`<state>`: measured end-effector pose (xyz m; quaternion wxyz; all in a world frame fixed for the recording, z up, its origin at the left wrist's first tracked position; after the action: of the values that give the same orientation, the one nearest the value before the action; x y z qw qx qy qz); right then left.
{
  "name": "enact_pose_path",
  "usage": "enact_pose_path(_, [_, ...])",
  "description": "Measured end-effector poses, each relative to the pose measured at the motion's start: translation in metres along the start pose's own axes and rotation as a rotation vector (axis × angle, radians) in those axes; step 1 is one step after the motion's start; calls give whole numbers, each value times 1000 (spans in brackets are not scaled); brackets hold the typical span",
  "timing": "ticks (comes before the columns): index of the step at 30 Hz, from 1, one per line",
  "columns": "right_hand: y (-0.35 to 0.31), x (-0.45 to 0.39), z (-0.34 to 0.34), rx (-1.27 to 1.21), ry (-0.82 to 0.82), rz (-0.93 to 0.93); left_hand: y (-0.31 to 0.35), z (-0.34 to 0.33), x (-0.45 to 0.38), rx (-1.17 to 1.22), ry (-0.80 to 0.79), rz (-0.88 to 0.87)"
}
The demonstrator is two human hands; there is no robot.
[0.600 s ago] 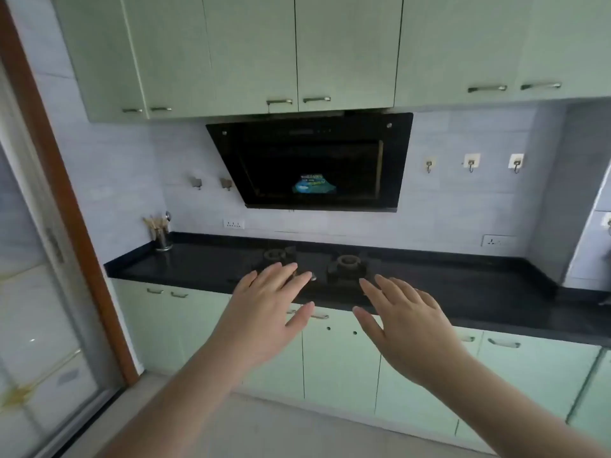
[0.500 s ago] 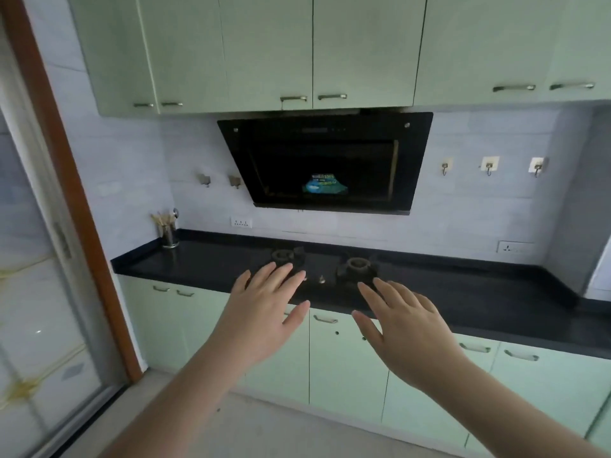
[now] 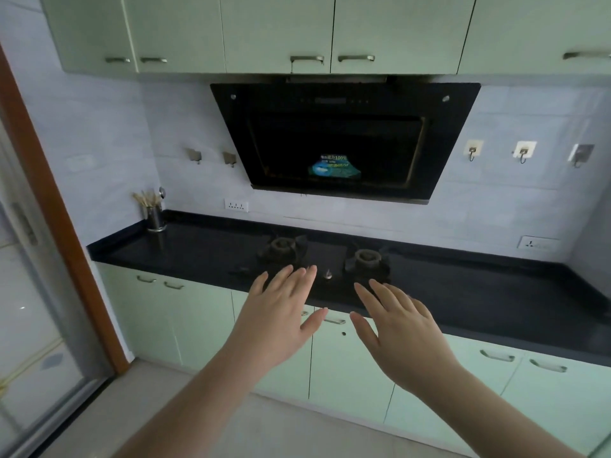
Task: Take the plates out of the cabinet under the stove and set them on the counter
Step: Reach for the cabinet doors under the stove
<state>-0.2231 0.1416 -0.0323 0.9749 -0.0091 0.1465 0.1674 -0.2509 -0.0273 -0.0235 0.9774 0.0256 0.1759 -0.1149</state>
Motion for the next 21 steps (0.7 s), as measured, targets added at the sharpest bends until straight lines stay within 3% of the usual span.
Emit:
enact_pose_path(10, [86,-57,-70,-25,-58,-42,14,-60,-85,-118,-49,-64])
enact_pose_path(21, [115,-133,-134,-61,-68,-61,-20,-149,-158,-117,-122,-4])
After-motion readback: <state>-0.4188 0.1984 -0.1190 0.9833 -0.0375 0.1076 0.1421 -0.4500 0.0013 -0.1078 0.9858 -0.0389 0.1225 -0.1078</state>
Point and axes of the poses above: each hand's wrist, its own x-axis away from the middle knuckle, its own z-axis out of the back of the hand, y = z × x, the point moved 8 cm from there along -x, towards the middle knuckle, and after that the axes turned 11 degrees about z, right-handed, at the moved point
